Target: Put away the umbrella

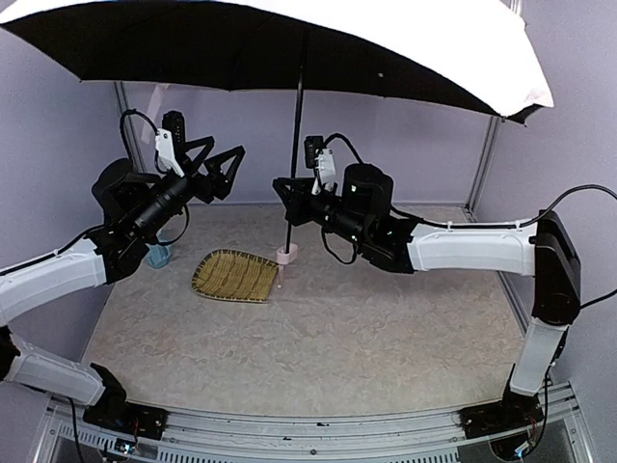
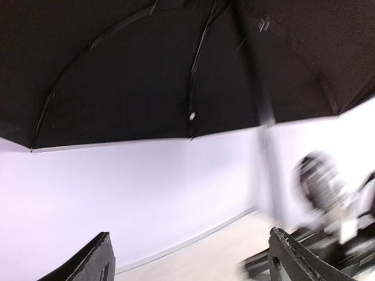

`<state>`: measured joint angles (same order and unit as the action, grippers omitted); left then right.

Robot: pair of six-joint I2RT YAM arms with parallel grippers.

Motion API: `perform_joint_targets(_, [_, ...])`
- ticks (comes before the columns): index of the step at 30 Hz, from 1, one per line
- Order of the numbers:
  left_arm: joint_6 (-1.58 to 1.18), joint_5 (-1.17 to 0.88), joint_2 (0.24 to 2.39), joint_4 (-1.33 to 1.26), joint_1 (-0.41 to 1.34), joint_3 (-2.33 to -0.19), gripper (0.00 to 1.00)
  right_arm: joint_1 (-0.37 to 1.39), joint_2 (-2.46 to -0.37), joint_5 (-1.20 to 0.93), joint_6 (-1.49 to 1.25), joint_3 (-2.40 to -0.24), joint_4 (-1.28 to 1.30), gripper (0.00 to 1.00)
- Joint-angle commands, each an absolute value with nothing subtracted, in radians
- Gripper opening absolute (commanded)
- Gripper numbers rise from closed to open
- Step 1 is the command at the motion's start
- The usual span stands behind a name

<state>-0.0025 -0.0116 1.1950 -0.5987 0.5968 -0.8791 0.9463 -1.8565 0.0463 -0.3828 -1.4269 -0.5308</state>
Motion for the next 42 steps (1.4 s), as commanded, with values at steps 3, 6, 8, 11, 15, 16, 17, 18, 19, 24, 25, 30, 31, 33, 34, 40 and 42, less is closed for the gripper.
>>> perform_joint_targets(3, [-0.318,-0.35,1.384,-0.673,0.63,-1.069,0.88,0.982,-1.752,0.176,-0.317,-1.287,-0.565,0.0])
perform_joint_targets(6, [-0.342,-0.427,1.495,-0.643,0.648,-1.164,0.86,0.998,-1.72,0.159,-0.31,-1.235,-0.584,0.0])
perform_joint_targets(8, [-0.358,-0.464,1.551,-0.623,0.663,-1.209,0.84,1.005,-1.704,0.151,-0.318,-1.218,-0.575,0.0])
perform_joint_targets(11, [-0.392,-0.515,1.607,-0.641,0.685,-1.235,0.79,1.009,-1.684,0.15,-0.321,-1.193,-0.569,0.0])
perform_joint_targets(15, [-0.406,-0.537,1.632,-0.657,0.699,-1.234,0.57,1.009,-1.666,0.149,-0.336,-1.165,-0.566,0.0])
perform_joint_targets(16, [-0.417,-0.531,1.635,-0.66,0.699,-1.231,0.46,1.011,-1.661,0.138,-0.337,-1.16,-0.568,0.0])
perform_joint_targets(17, [-0.428,-0.526,1.636,-0.665,0.699,-1.224,0.36,1.01,-1.659,0.13,-0.336,-1.156,-0.572,0.0])
perform_joint_targets(18, [-0.437,-0.52,1.637,-0.673,0.701,-1.217,0.25,1.01,-1.656,0.124,-0.336,-1.148,-0.577,0.0])
perform_joint_targets(19, [-0.447,-0.513,1.636,-0.685,0.701,-1.209,0.16,1.011,-1.654,0.123,-0.336,-1.144,-0.581,0.0])
perform_joint_targets(24, [-0.494,-0.5,1.619,-0.702,0.704,-1.183,0.0,1.009,-1.625,0.078,-0.321,-1.121,-0.577,0.0])
perform_joint_targets(25, [-0.502,-0.491,1.615,-0.696,0.704,-1.179,0.0,1.008,-1.615,0.058,-0.297,-1.115,-0.571,0.0])
perform_joint_targets(30, [-0.565,-0.379,1.591,-0.528,0.704,-1.205,0.0,0.962,-1.482,-0.066,-0.209,-1.074,-0.446,0.7])
perform_joint_targets(31, [-0.576,-0.364,1.586,-0.502,0.704,-1.206,0.0,0.947,-1.452,-0.081,-0.2,-1.057,-0.427,0.78])
perform_joint_targets(33, [-0.598,-0.358,1.583,-0.481,0.708,-1.199,0.0,0.903,-1.389,-0.11,-0.211,-1.023,-0.408,0.87])
perform_joint_targets(34, [-0.603,-0.361,1.584,-0.476,0.713,-1.195,0.0,0.876,-1.366,-0.134,-0.235,-1.014,-0.406,0.89])
perform_joint_targets(40, [-0.624,-0.356,1.623,-0.512,0.776,-1.174,0.0,0.752,-1.343,-0.221,-0.498,-0.983,-0.63,0.94])
perform_joint_targets(42, [-0.644,-0.365,1.641,-0.544,0.795,-1.168,0.0,0.728,-1.392,-0.241,-0.609,-1.013,-0.703,0.94])
